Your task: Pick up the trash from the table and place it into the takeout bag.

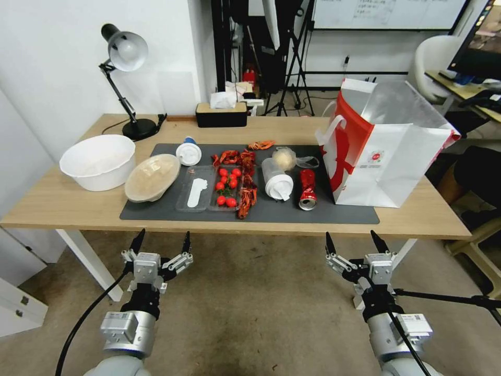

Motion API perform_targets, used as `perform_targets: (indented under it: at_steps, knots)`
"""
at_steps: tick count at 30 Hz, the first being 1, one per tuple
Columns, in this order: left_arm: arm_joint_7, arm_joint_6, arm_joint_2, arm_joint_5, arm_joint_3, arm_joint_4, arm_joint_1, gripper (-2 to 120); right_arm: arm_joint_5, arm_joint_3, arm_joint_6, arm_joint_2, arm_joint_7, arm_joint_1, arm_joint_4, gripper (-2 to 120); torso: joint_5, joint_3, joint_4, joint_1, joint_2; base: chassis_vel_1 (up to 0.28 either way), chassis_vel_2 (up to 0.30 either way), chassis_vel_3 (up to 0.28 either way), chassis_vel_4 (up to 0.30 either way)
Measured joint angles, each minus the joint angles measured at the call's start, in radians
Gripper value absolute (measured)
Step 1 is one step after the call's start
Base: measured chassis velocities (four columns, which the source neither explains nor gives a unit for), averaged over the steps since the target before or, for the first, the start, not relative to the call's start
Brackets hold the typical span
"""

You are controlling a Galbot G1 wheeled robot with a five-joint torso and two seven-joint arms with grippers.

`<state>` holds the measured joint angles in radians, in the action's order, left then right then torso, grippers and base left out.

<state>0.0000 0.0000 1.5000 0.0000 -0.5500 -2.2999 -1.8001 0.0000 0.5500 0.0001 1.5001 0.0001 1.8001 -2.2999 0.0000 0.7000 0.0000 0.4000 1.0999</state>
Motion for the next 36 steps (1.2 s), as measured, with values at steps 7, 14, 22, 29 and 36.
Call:
perform_targets:
  at_steps: [7, 14, 22, 29, 36]
  knots:
    - [0.0, 0.0, 0.0, 0.0, 0.0, 0.0, 0.0, 100, 0.0, 0.0, 0.0, 0.0, 0.0, 0.0, 0.0, 100, 0.0, 0.0, 0.0, 0.0, 0.0, 0.0, 0.0, 0.0, 0.0]
    - [0.0, 0.0, 0.0, 0.0, 0.0, 0.0, 0.0, 100, 0.0, 0.0, 0.0, 0.0, 0.0, 0.0, 0.0, 100, 0.0001, 0.0, 0.0, 0.0, 0.0, 0.0, 0.0, 0.0, 0.0]
    - [0.0, 0.0, 0.0, 0.0, 0.0, 0.0, 0.0, 100, 0.0, 0.0, 0.0, 0.0, 0.0, 0.0, 0.0, 100, 0.0, 0.0, 0.0, 0.0, 0.0, 0.0, 0.0, 0.0, 0.0]
    - [0.0, 0.0, 0.0, 0.0, 0.0, 0.0, 0.0, 100, 0.0, 0.0, 0.0, 0.0, 0.0, 0.0, 0.0, 100, 0.0, 0.0, 0.0, 0.0, 0.0, 0.0, 0.0, 0.0, 0.0]
    - [0.0, 0.043, 0.002, -0.018, -0.011, -0.009, 0.012, 100, 0.056, 0.017, -0.076, -0.009, 0.024, -0.048, -0.008, 100, 0.0, 0.0, 0.0, 0.0, 0.0, 0.0, 0.0, 0.0, 0.0]
